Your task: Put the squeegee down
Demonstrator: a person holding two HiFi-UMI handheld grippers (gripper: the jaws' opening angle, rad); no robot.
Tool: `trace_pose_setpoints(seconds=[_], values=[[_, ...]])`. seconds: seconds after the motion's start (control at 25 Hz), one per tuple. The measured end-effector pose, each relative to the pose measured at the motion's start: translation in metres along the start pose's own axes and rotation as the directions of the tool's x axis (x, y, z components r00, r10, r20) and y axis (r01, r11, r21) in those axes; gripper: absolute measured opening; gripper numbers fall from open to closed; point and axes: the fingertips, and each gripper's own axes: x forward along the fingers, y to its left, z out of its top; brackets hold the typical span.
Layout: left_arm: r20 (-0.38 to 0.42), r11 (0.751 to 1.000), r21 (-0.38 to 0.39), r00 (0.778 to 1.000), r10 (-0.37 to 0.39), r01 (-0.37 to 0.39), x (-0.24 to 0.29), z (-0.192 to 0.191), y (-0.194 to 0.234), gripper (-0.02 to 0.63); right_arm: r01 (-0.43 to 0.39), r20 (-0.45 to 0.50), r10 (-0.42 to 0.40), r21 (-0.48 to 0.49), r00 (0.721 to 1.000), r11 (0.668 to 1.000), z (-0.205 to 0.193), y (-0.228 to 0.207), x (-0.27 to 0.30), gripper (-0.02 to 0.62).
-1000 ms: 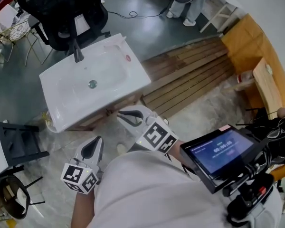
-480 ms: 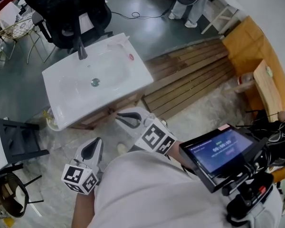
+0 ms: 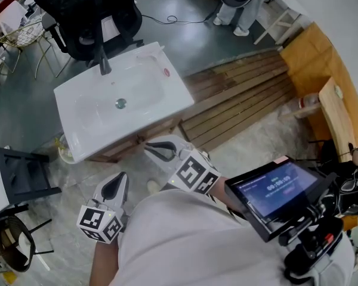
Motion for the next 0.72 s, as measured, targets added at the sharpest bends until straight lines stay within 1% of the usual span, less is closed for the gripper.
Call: trace_pose_setpoints(seconds=[0.44, 0.72], values=[[-0.002, 1.000, -0.002, 1.000, 0.008, -0.008, 0.008, 0.001, 0.002, 0.006, 0.002, 0.001, -0.002, 0.016, 1.000, 1.000, -0.007, -0.008, -0.004, 0.032], [-0.007, 1.000, 0.002, 1.000, 0.009, -0.009, 0.019, 0.009, -0.002, 0.006, 0.003, 0.008, -0.003, 0.016, 1.000, 1.000, -0.007, -0.020, -0.010, 0.032]])
